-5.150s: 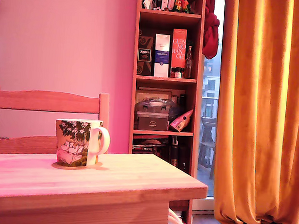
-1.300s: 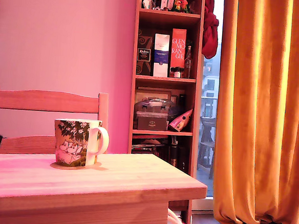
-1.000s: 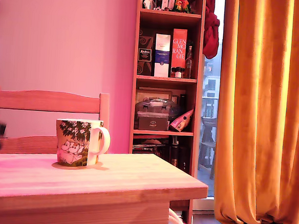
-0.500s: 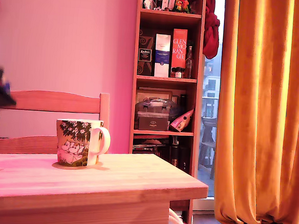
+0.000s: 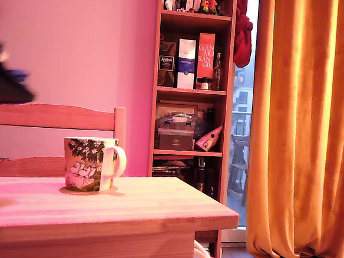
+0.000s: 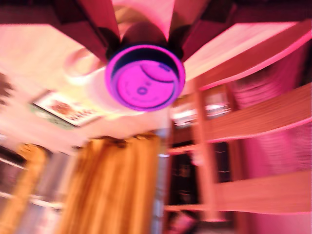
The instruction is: Pick up the coffee capsules on the table and drop them inside the coffee cup
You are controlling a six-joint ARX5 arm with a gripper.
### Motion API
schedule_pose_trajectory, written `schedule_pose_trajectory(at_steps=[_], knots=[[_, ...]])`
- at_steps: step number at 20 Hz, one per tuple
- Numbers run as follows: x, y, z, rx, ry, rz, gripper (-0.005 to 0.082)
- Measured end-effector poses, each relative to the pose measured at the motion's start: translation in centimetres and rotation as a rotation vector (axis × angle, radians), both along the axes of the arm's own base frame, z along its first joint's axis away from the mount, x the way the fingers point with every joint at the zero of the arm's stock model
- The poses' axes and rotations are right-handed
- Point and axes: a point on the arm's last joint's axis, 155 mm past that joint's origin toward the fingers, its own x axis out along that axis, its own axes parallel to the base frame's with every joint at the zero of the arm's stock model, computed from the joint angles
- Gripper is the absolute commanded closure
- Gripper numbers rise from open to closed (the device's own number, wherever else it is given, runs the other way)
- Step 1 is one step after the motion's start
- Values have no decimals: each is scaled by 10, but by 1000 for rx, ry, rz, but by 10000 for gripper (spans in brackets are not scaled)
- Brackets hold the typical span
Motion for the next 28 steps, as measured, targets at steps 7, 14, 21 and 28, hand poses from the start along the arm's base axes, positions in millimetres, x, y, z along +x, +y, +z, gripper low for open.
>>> schedule_pose_trajectory(at_steps=[7, 14, 21, 28], knots=[[25, -39, 37, -2, -29, -77, 647], [64, -59, 6, 55, 183, -94, 647], [65, -58, -41, 125, 363, -102, 647], [62, -58, -46, 147, 373, -110, 646]])
